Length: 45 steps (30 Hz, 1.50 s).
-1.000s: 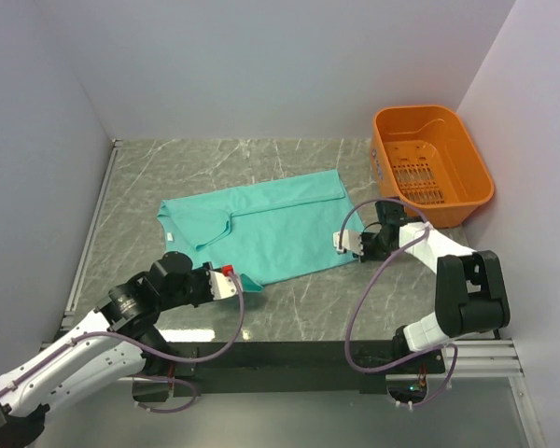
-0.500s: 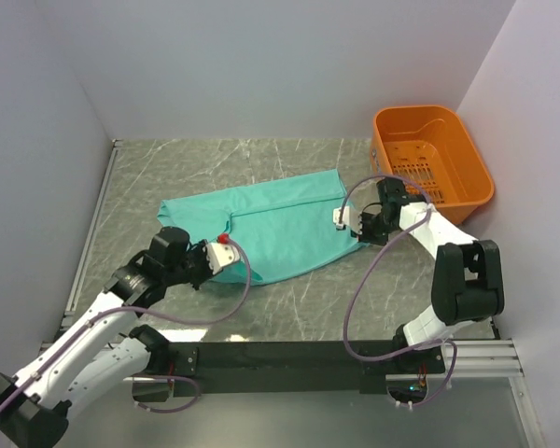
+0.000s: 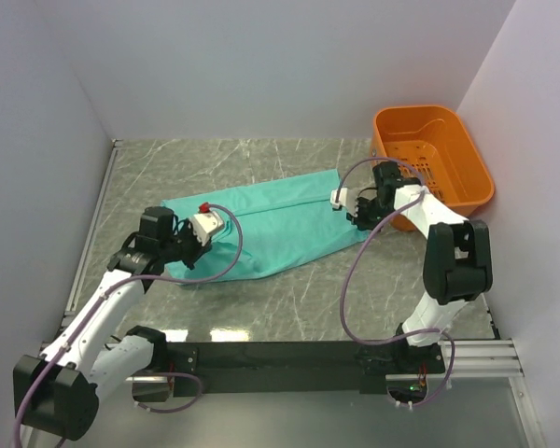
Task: Fold and stack the t-shirts
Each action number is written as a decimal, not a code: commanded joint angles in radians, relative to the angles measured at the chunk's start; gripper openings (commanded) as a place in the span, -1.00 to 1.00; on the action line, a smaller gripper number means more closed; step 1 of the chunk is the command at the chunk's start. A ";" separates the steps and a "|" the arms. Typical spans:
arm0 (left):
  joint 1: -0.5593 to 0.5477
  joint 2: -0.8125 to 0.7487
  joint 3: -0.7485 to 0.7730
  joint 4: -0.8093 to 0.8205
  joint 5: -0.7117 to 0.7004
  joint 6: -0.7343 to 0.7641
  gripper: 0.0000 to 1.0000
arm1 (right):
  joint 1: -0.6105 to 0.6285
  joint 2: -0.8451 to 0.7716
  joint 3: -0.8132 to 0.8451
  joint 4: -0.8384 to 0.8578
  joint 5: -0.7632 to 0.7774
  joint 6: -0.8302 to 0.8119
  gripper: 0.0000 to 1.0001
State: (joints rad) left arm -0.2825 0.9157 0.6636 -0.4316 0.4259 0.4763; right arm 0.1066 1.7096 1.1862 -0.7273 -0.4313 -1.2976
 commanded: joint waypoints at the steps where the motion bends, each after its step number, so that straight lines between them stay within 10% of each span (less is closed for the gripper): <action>1: 0.037 0.023 0.056 0.091 0.048 -0.028 -0.99 | -0.004 0.018 0.049 -0.012 -0.004 0.034 -1.00; 45: 0.091 0.425 0.306 0.298 -0.173 0.085 -0.99 | 0.021 0.174 0.214 0.071 0.103 0.274 -1.00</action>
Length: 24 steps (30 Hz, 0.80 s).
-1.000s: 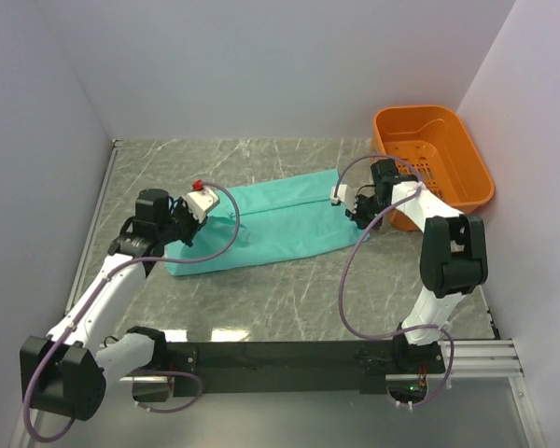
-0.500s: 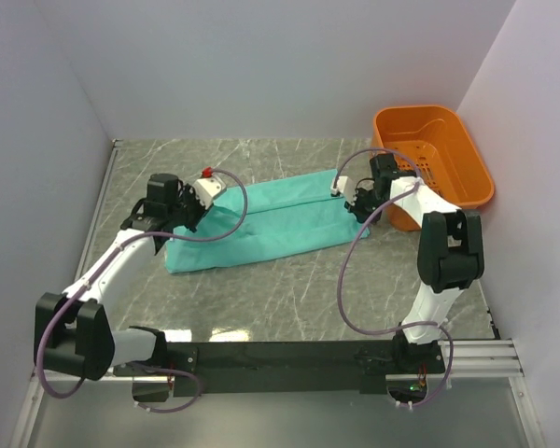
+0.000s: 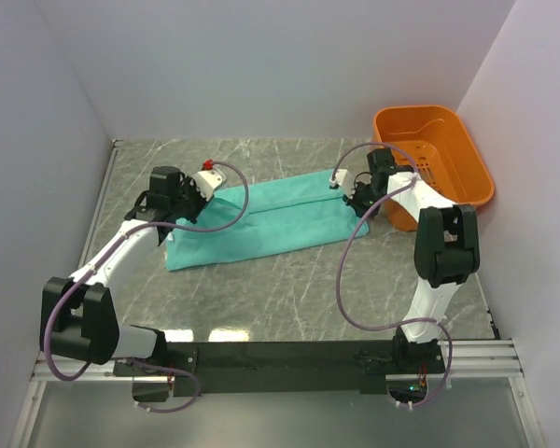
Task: Fold and stack the t-shirts
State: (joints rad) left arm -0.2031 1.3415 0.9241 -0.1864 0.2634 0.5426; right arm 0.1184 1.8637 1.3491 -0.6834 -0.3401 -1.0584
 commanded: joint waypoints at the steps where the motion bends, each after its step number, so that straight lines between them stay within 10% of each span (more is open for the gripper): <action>1: 0.014 -0.001 0.045 0.056 -0.018 0.019 -0.99 | 0.009 0.022 0.061 0.024 0.013 0.038 -1.00; 24: 0.044 0.102 0.097 0.108 -0.069 0.020 -0.99 | 0.038 0.091 0.148 0.062 0.064 0.141 -1.00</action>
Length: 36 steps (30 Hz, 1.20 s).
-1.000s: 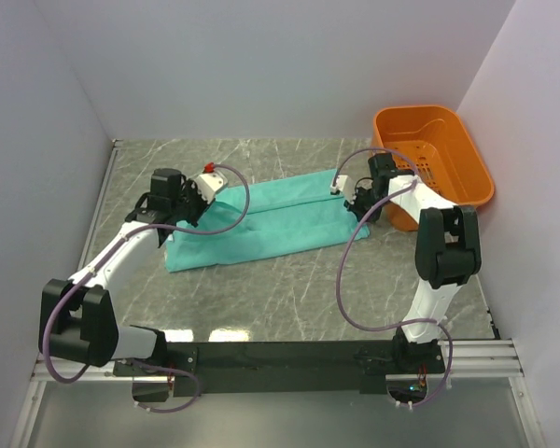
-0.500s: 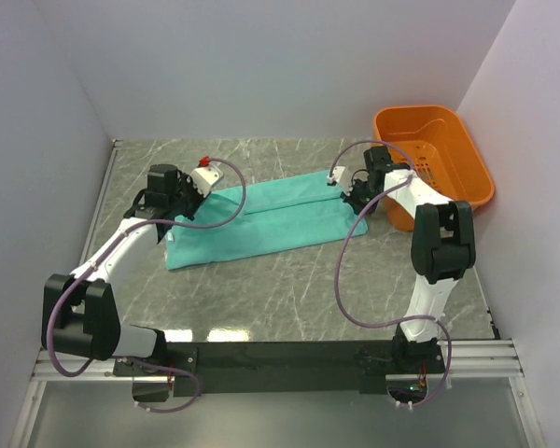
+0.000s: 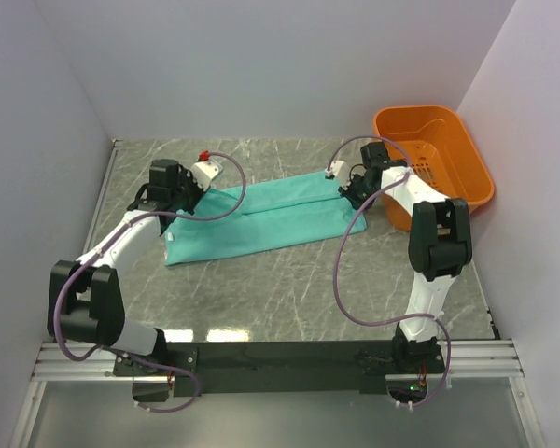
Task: Fold and stack the t-shirts
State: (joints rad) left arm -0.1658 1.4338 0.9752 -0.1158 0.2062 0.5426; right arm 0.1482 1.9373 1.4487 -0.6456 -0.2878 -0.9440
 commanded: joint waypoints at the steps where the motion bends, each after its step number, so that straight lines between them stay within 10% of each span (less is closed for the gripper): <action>1: 0.008 0.013 0.049 0.041 -0.013 0.022 -0.99 | 0.010 0.023 0.053 0.024 0.013 0.027 -1.00; 36: 0.014 0.211 0.206 0.018 -0.001 0.036 -0.99 | 0.019 0.074 0.085 0.031 0.067 0.073 -1.00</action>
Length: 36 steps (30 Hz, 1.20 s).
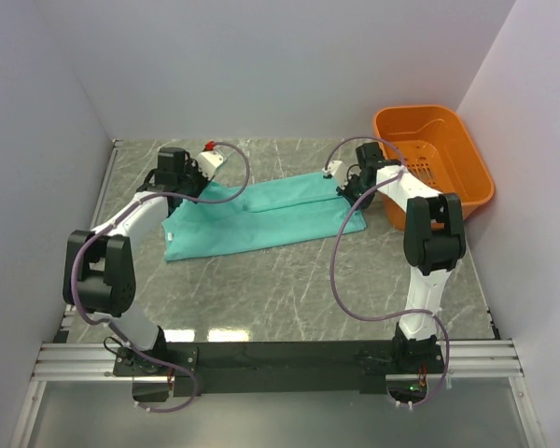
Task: Fold and stack the t-shirts
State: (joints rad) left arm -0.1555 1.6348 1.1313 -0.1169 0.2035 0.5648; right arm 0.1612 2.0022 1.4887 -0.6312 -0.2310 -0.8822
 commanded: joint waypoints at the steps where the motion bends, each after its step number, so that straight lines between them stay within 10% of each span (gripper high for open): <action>1: 0.004 0.016 0.053 0.013 0.002 0.015 -0.99 | 0.008 0.009 0.047 0.018 0.010 0.012 -1.00; 10: 0.004 0.095 0.114 -0.010 -0.049 -0.026 -0.99 | 0.008 0.010 0.053 0.024 0.004 0.049 -0.96; 16: -0.010 0.146 0.205 -0.072 -0.113 -0.095 -0.13 | 0.008 -0.046 0.027 0.085 -0.027 0.126 -0.80; 19: -0.010 0.123 0.234 -0.066 -0.163 -0.126 0.34 | 0.008 -0.075 0.034 0.090 -0.045 0.163 -0.23; 24: -0.009 0.057 0.252 -0.072 -0.199 -0.151 0.37 | 0.015 -0.127 0.047 0.080 -0.082 0.196 -0.03; 31: 0.051 -0.137 0.163 -0.186 -0.361 -0.687 0.67 | 0.026 -0.255 -0.017 0.045 -0.226 0.204 0.10; 36: 0.178 -0.311 -0.066 -0.247 -0.079 -1.113 0.79 | 0.034 -0.397 -0.198 0.067 -0.370 0.190 0.11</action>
State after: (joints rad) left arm -0.0422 1.4158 1.2030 -0.2737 -0.0219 -0.1684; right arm 0.1829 1.6894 1.3705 -0.5682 -0.4843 -0.6952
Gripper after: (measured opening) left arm 0.887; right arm 0.551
